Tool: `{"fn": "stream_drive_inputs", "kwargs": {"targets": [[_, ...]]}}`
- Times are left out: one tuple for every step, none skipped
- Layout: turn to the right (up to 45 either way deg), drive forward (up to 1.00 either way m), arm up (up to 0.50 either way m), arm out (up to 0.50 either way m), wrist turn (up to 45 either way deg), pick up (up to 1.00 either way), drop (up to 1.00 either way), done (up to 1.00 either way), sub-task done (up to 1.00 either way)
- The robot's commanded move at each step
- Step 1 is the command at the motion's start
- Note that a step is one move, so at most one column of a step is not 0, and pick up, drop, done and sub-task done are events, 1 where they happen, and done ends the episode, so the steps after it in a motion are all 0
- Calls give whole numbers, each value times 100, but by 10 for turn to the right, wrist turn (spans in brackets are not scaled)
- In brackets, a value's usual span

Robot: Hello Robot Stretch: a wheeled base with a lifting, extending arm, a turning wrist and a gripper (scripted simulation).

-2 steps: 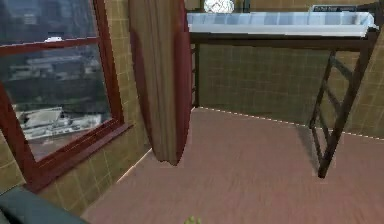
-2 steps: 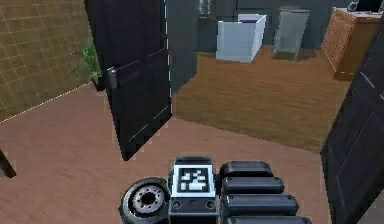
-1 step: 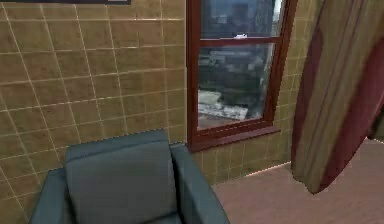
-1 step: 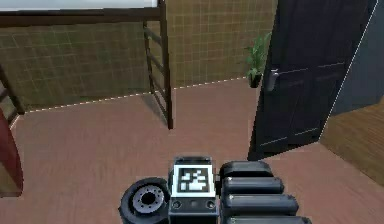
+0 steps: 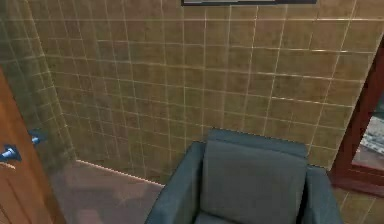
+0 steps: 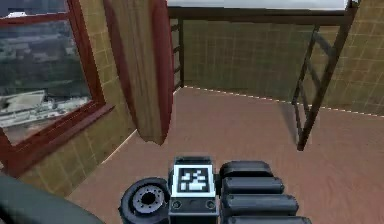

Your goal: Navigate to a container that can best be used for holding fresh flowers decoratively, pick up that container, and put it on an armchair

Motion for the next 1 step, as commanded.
{"fn": "stream_drive_inputs", "kwargs": {"targets": [[450,0,0,0,0,0,0,0,0]]}}
